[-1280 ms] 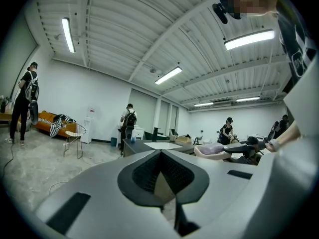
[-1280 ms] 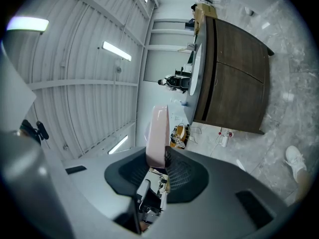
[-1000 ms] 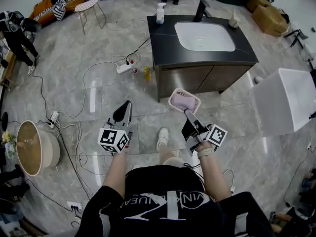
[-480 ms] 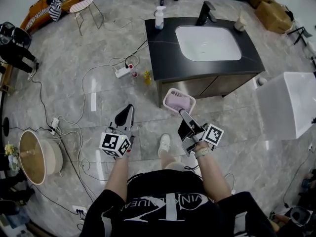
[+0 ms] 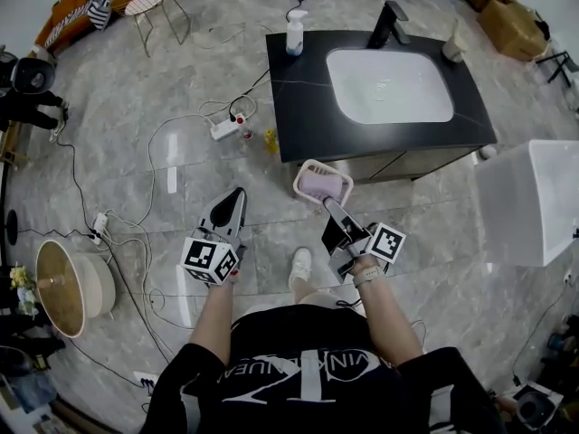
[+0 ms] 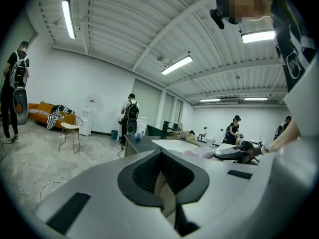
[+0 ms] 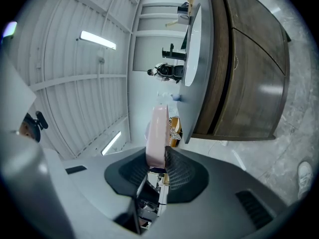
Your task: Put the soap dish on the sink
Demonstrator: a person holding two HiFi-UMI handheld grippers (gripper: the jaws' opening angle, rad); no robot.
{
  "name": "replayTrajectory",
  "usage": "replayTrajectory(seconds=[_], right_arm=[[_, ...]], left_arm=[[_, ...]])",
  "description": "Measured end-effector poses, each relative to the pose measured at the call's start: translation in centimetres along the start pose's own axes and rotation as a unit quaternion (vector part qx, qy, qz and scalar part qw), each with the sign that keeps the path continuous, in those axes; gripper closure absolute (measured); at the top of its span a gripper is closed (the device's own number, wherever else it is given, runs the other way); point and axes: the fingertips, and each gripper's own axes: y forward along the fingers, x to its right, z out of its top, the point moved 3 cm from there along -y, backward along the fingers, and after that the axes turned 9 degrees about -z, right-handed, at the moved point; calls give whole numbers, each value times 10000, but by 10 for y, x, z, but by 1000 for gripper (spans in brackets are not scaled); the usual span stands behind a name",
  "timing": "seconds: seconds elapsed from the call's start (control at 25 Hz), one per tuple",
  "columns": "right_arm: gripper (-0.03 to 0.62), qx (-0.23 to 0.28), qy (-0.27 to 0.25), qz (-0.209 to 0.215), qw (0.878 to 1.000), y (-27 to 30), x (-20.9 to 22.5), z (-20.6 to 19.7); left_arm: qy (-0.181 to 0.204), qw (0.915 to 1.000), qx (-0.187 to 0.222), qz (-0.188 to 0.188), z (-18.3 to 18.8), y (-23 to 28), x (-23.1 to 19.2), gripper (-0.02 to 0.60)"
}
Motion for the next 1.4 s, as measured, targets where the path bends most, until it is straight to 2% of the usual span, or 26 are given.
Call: replayTrajectory(seconds=[0.32,0.72,1.04,1.4], right_arm=[[499,-90,51,-127,9999,26,18,30],[499,36,255,-480,9985,60,42,40],[499,96,417,-753,9962,87,49,53],[499,145,685,-1077,9917,111,56,63]], left_arm=[[-16,9999,77,-73,5,47,-13,567],[-198,9995,-130,-219,-13,82,-19,568],[-321,9978,-327,-476,-28,112,-27,568],[-318,9953,-465,-793,-28,139,-38,568]])
